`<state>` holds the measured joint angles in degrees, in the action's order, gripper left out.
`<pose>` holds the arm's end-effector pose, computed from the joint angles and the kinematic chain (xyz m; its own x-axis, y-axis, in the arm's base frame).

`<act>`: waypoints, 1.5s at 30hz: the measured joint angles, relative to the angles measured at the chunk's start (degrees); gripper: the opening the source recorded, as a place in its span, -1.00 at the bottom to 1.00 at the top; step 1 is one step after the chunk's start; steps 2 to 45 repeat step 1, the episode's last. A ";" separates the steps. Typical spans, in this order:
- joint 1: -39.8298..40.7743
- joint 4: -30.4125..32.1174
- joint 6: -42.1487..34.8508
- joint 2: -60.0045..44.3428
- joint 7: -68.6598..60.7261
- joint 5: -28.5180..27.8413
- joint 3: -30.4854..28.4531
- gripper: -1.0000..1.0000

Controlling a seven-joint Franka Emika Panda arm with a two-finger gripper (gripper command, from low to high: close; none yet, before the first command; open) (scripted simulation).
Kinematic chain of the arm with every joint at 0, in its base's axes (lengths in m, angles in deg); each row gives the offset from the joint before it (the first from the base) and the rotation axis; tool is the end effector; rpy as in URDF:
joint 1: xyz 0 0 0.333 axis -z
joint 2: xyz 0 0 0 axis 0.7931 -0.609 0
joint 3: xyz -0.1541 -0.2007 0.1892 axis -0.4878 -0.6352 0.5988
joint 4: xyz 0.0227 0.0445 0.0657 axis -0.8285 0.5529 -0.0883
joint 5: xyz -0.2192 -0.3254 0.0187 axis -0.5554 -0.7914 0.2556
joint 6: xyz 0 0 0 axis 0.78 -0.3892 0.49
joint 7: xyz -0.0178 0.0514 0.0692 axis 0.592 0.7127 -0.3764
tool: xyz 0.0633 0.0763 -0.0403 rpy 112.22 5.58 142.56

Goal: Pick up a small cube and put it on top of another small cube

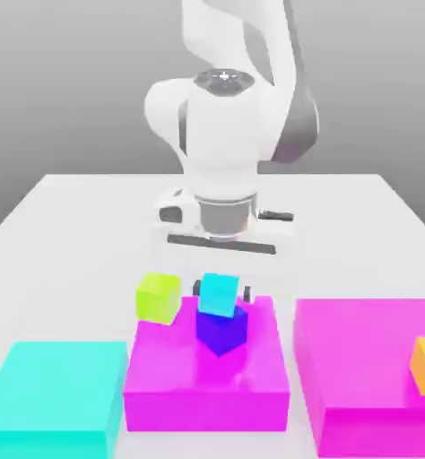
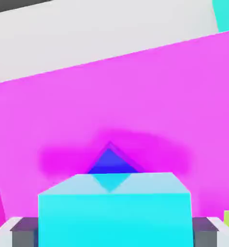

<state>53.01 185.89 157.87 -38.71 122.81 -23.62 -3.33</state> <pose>0.3557 0.0133 0.2644 0.5343 -0.8453 -0.0008 -0.8453 -0.5343 -0.0011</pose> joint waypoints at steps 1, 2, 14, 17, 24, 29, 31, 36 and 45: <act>0.00 0.00 0.00 0.00 0.00 0.00 0.00 1.00; 0.00 0.00 0.00 0.00 0.00 0.00 0.00 1.00; 0.00 0.00 0.00 0.00 0.00 0.00 0.00 1.00; 0.00 0.00 0.00 0.00 0.00 0.00 0.00 1.00; 0.00 0.00 0.00 0.00 0.00 0.00 0.00 1.00; 0.00 0.00 0.00 0.00 0.00 0.00 0.00 1.00; 0.00 0.00 0.00 0.00 0.00 0.00 0.00 1.00; 0.00 0.00 0.00 0.00 0.00 0.00 0.00 1.00; 0.00 0.00 0.00 0.00 0.00 0.00 0.00 1.00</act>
